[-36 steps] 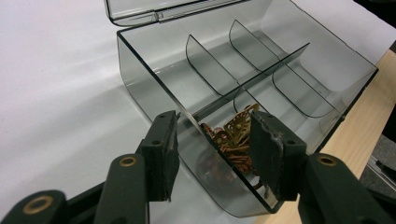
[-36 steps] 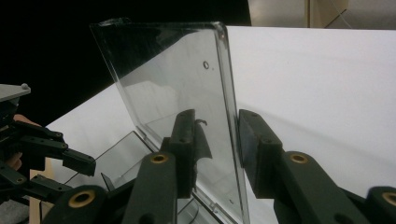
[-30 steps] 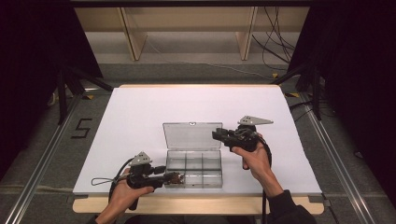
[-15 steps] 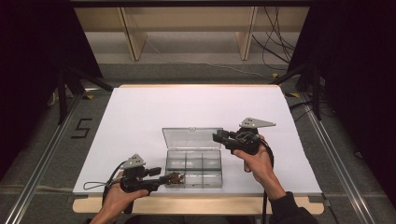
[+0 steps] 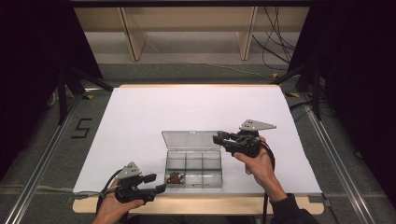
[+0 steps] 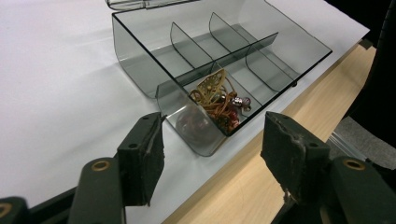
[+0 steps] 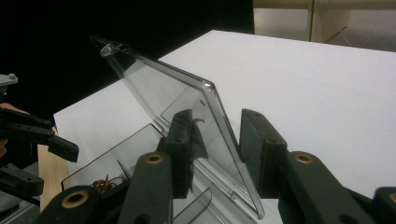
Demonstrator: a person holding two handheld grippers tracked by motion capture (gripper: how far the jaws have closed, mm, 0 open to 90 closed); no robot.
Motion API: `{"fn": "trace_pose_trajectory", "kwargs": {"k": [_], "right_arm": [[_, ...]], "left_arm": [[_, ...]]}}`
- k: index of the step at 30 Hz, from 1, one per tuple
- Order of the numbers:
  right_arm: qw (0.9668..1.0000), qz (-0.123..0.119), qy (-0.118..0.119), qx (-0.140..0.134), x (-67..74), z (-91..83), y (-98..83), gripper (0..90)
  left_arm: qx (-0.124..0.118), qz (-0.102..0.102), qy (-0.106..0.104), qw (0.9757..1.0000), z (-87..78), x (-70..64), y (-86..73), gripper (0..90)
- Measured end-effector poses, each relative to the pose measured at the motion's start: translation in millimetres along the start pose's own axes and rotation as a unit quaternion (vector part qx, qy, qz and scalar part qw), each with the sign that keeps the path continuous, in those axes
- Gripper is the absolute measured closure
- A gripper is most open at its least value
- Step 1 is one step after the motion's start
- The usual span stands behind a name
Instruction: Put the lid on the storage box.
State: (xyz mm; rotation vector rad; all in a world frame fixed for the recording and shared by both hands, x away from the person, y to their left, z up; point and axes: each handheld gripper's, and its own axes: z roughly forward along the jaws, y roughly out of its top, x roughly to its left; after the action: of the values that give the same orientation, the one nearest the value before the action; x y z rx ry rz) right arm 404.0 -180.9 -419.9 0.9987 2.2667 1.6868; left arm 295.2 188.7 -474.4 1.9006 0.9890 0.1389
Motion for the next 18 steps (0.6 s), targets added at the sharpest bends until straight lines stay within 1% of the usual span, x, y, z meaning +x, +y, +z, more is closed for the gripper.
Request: {"fn": "trace_pose_trajectory", "kwargs": {"k": [1, 2, 3, 6, 7, 8, 9, 10, 11, 12, 13, 14, 15, 16, 18], "right_arm": [[0.9999, -0.012, 0.0, -0.003, -0.8, 0.2, -0.3, 65.9], [0.9999, -0.011, 0.0, -0.002, -0.6, 0.1, -0.4, 65.8], [1.0, 0.002, -0.004, -0.002, 1.5, -0.4, -1.1, 65.8], [1.0, -0.006, -0.004, -0.001, 2.2, -1.4, -1.2, 65.6], [1.0, -0.006, -0.003, 0.0, 2.3, -1.1, -1.5, 65.4], [0.9999, -0.012, -0.002, 0.0, 1.9, -1.3, -1.5, 65.2], [0.9999, -0.013, -0.003, 0.0, 2.2, -1.2, -1.7, 65.1], [1.0, 0.0, -0.002, 0.004, 4.2, -2.4, -2.2, 65.0], [1.0, -0.007, -0.003, 0.0, 3.6, -2.2, -2.4, 64.9], [1.0, -0.005, -0.002, 0.002, 4.8, -2.7, -2.5, 64.8], [0.9999, -0.012, -0.003, 0.001, 4.5, -2.6, -2.6, 64.8], [0.9999, -0.015, -0.007, 0.002, 5.2, -3.4, -2.8, 64.7], [0.9998, -0.017, -0.008, 0.001, 5.7, -3.6, -3.0, 64.7], [0.9999, 0.0, -0.007, 0.009, 9.1, -4.5, -3.6, 64.6], [1.0, -0.007, -0.004, 0.006, 9.3, -4.5, -4.1, 64.5]], "left_arm": [[0.006, 0.009, 0.002, 0.9999, -1.3, 1.0, -0.8, 37.6], [0.001, 0.007, 0.005, 1.0, -0.8, 0.3, -2.6, 37.3], [0.006, 0.005, 0.006, 1.0, -1.7, -0.4, -3.8, 36.9], [0.009, 0.01, 0.006, 0.9999, -2.0, -1.0, -7.4, 36.3], [0.014, 0.014, 0.009, 0.9998, -2.4, -1.0, -8.6, 36.2], [0.01, 0.005, 0.013, 0.9999, -1.6, -2.7, -10.1, 36.2], [0.02, 0.018, 0.012, 0.9996, -2.3, -1.1, -10.9, 36.0], [0.018, 0.012, 0.012, 0.9997, -2.1, -2.0, -11.6, 35.8], [0.013, 0.008, 0.01, 0.9998, -2.0, -3.0, -12.0, 35.5], [0.016, 0.016, 0.011, 0.9997, -2.9, -2.3, -12.1, 35.3], [0.017, 0.016, 0.014, 0.9996, -3.7, -3.1, -12.8, 34.7], [0.015, 0.009, 0.016, 0.9997, -3.5, -4.1, -13.7, 34.1], [0.013, 0.009, 0.014, 0.9998, -3.9, -4.9, -14.1, 34.0], [0.012, 0.014, 0.013, 0.9997, -4.0, -4.8, -14.7, 34.0], [0.018, 0.021, 0.015, 0.9995, -4.6, -5.2, -15.7, 33.8]]}}
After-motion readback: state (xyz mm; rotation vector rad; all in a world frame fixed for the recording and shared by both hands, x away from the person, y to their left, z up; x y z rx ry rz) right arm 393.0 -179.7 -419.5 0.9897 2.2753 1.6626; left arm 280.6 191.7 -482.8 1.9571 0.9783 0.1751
